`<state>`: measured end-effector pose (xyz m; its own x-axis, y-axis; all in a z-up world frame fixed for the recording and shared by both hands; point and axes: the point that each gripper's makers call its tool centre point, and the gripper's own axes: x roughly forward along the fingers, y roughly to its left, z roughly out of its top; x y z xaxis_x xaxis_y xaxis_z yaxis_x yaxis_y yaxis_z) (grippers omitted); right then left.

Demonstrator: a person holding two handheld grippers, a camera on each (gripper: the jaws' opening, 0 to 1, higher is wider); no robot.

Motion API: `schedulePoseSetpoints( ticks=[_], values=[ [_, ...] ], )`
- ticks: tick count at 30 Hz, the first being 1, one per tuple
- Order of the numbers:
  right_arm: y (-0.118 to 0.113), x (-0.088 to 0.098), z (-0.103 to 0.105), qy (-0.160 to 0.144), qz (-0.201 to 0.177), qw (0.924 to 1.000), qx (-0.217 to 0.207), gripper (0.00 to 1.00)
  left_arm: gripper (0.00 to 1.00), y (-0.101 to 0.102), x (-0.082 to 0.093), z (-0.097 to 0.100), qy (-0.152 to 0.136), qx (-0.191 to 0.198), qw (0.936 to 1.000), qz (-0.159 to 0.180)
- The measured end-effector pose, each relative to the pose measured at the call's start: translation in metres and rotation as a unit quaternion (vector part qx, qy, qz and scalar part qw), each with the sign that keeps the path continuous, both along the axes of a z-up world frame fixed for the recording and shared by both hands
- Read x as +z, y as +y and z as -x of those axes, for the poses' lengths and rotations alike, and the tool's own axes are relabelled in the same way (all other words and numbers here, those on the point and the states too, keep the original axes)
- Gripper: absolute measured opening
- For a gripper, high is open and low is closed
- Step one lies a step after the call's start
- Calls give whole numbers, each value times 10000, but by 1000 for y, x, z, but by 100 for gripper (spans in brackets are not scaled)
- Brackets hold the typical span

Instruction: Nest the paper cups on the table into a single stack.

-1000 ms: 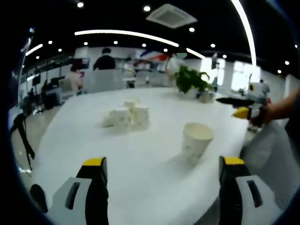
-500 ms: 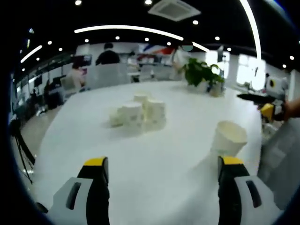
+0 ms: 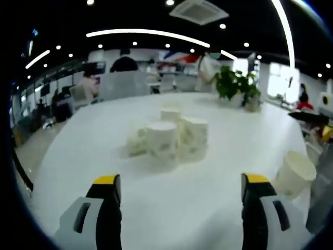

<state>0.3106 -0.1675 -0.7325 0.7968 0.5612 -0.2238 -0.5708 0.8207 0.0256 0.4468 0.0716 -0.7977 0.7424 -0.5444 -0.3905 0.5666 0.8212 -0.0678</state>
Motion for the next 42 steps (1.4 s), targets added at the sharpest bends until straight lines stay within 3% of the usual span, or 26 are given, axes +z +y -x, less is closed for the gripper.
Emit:
schedulePoseSetpoints(
  ticks=[5,12,15,22,25,29,42],
  values=[
    [-3,0,-2,13,-35,10000,-58,99,88,-4,0,-26,-145,-3,9997,-171],
    [-3,-2,-2,63,-24,9999,-84,98,77,-12,-1,-52,-140,5,9998,-109],
    [-2,-2,-2,74,-28,10000,-56,98,66,-11,-4,-61,-187,-22,9989,-437],
    [-2,-3,-2,115,-56,9999,-58,97,60,-17,-1,-79,-188,0,9995,-247],
    [-2,-3,-1,129,-60,9999,-56,97,55,-21,-2,-82,-211,-85,9992,-336],
    [-2,-2,-1,119,-85,9999,-68,97,37,-24,-2,-79,-179,-179,9991,-341],
    [-4,-2,1,114,-114,9998,-97,96,35,-23,2,-69,-127,-308,9991,-279]
  ],
)
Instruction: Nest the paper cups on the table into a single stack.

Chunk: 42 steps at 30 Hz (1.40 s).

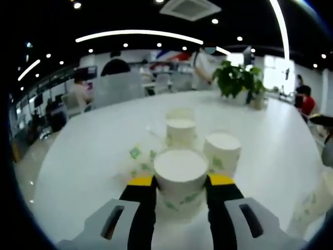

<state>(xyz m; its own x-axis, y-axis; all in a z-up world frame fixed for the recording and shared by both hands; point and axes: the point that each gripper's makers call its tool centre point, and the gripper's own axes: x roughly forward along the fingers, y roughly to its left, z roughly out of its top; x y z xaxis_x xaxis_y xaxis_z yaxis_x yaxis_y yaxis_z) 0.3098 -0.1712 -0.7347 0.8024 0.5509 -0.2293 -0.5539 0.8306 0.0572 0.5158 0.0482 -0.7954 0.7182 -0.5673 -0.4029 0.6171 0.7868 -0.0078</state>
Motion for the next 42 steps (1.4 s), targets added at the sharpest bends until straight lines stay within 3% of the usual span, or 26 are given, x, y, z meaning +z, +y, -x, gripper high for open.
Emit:
schedulePoseSetpoints(
  ticks=[8,31,42],
  values=[
    [1,0,1,-13,47,10000,14,95,35,4,9,2,2,-22,10000,-29],
    [5,1,0,-94,212,9997,112,94,34,-2,63,-5,93,-483,9988,-58],
    [5,1,-1,-121,254,9995,129,94,34,2,79,-8,92,-636,9978,-146]
  ],
)
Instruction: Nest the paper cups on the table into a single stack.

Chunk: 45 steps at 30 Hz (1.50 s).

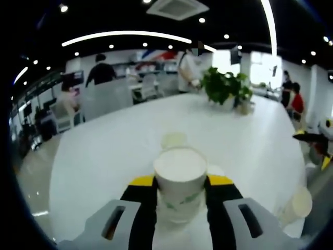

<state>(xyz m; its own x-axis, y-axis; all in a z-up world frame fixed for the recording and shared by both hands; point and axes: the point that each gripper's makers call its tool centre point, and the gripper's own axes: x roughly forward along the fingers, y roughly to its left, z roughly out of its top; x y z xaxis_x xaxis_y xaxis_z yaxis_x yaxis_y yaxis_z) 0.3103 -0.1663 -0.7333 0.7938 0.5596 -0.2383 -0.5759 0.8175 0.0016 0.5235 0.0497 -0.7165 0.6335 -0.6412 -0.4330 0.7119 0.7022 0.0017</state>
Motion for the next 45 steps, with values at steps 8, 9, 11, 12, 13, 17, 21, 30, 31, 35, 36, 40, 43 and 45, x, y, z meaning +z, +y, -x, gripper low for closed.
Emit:
schedulePoseSetpoints(
  ticks=[8,9,11,12,13,17,21,30,31,35,36,40,43,45],
  values=[
    [0,0,0,-23,24,10000,-7,94,33,-10,8,11,48,-213,9998,27],
    [0,0,0,-27,26,10000,-6,94,33,-11,9,13,45,-254,9997,14],
    [0,0,-1,-30,31,10000,-2,94,33,-15,9,18,55,-326,9995,14],
    [0,0,-1,-25,31,10000,1,94,33,-17,10,20,51,-384,9992,18],
    [0,0,-1,-24,33,10000,2,94,33,-18,11,21,50,-401,9992,20],
    [0,0,-1,-21,33,10000,15,94,33,-26,15,32,43,-570,9984,43],
    [1,-1,0,-24,48,10000,42,94,33,-35,22,43,10,-737,9972,103],
    [5,-1,1,-42,86,9999,114,93,33,-47,31,65,-5,-1022,9946,199],
    [5,-1,1,-45,100,9999,120,93,33,-48,32,67,-4,-1041,9943,209],
    [6,0,1,-61,109,9998,140,93,33,-54,39,77,-23,-1149,9929,296],
    [6,1,1,-68,116,9998,149,92,33,-55,40,80,-31,-1203,9922,315],
    [12,4,2,-104,163,9994,285,92,33,-64,48,94,-77,-1399,9895,353],
    [19,13,0,-113,53,9992,374,91,33,-70,54,105,-92,-1538,9873,395],
    [24,22,-4,-129,-124,9990,402,91,33,-74,58,113,-109,-1649,9855,394]
  ],
)
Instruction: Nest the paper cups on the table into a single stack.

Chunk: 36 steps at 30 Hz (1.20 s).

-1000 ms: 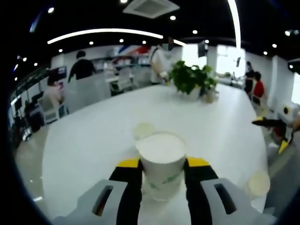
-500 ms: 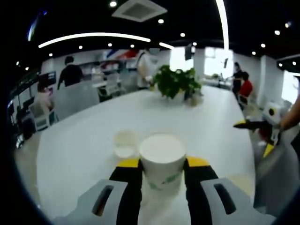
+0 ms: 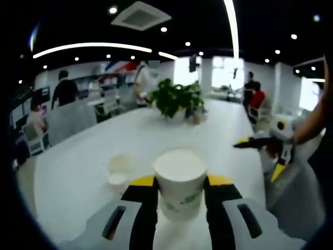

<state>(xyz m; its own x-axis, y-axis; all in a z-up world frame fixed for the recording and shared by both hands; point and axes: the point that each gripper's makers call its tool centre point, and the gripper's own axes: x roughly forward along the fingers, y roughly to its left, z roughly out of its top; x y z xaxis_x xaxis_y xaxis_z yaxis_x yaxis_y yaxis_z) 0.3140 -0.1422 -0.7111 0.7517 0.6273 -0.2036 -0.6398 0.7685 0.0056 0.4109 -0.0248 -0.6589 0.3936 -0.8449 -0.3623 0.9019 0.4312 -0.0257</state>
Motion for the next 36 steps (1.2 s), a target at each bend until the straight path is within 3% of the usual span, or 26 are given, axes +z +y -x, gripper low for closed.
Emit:
schedulePoseSetpoints(
  ticks=[11,23,29,31,36],
  values=[
    [26,47,-10,-273,-207,9982,495,88,33,-24,30,43,-257,-558,9981,65],
    [42,79,-8,-414,-236,9938,1001,82,33,-37,58,82,-421,-863,9952,209],
    [44,85,-11,-396,-236,9924,1137,79,33,-35,64,90,-513,-887,9946,181],
    [47,87,-8,-311,-263,9917,1223,75,33,-33,69,89,-535,-815,9948,284],
    [55,100,-2,-293,-405,9889,1400,70,34,-25,94,86,-562,-503,9916,1053]
  ],
)
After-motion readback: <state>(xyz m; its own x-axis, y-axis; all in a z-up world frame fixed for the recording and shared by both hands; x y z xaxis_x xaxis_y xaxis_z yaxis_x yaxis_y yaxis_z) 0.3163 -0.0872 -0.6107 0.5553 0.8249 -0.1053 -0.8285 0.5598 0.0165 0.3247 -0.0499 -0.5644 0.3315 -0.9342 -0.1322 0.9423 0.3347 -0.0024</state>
